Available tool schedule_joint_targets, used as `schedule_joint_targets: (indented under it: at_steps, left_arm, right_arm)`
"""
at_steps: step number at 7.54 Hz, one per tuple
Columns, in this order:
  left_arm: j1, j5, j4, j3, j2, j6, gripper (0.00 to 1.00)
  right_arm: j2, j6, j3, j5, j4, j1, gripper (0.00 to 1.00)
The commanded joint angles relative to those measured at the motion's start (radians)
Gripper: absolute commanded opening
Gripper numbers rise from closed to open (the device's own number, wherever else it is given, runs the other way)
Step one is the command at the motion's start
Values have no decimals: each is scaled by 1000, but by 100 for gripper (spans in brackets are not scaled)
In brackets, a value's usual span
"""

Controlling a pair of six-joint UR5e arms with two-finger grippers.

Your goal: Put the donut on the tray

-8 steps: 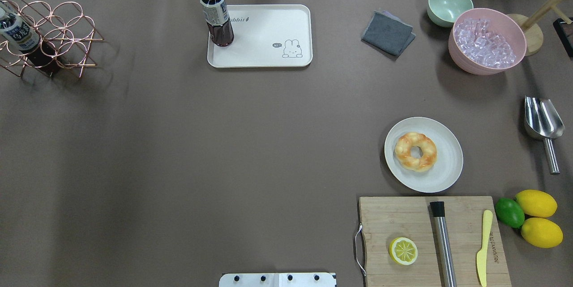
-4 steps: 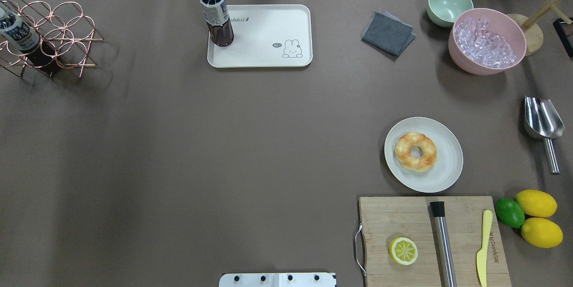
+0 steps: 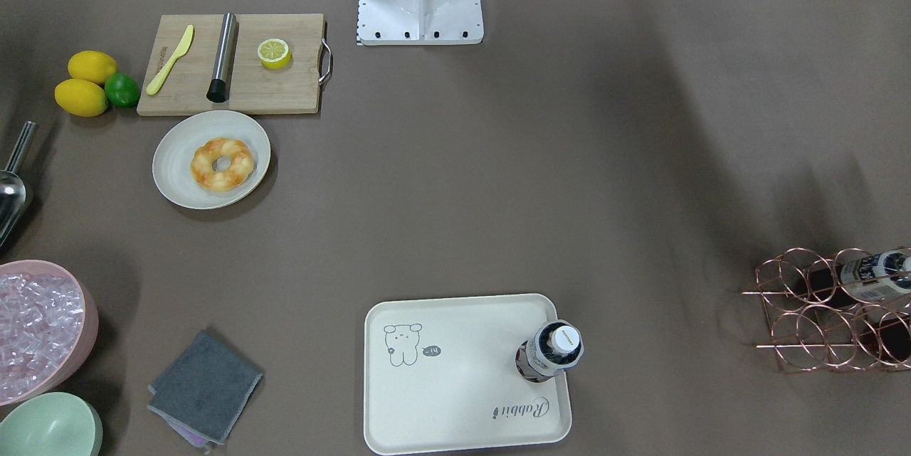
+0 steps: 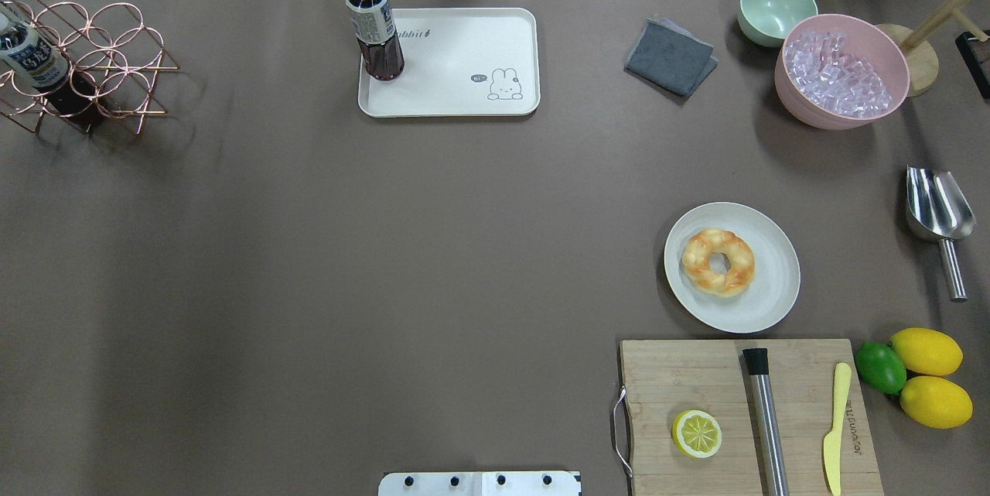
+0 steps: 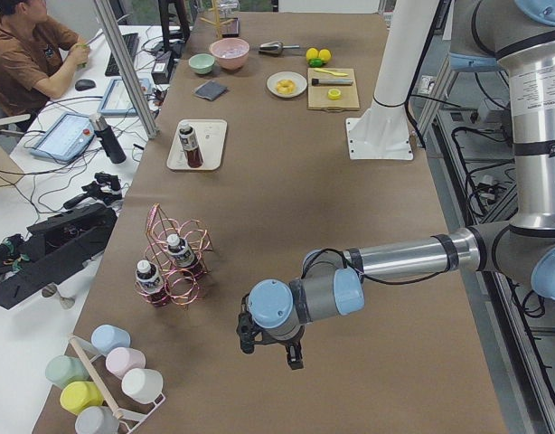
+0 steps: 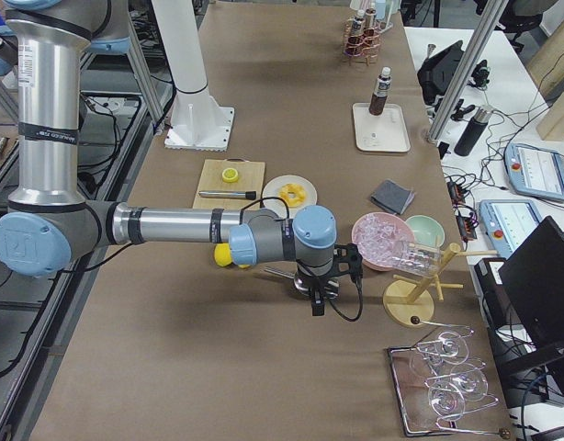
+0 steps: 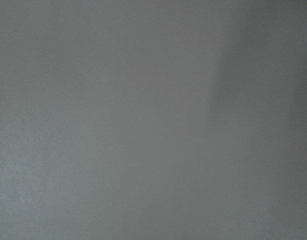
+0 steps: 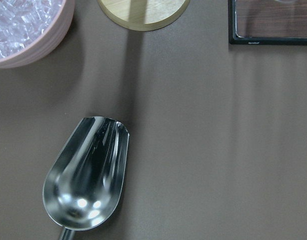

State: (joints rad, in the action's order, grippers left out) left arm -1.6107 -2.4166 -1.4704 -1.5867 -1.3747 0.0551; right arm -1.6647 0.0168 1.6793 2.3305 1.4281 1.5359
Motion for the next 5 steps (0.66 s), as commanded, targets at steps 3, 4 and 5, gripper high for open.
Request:
schedule_joint_targets:
  at_steps: [3, 4, 5]
  left_arm:
    - [0, -1, 1, 1, 2, -3, 98]
    - [0, -4, 1, 1, 5, -3, 98]
    - [0, -7, 1, -1, 8, -1, 98]
  right_arm:
    - [57, 189, 33, -2, -1, -98, 100]
    - [68, 237, 46, 0, -1, -132, 100]
    - [84, 314, 48, 0, -6, -178, 100]
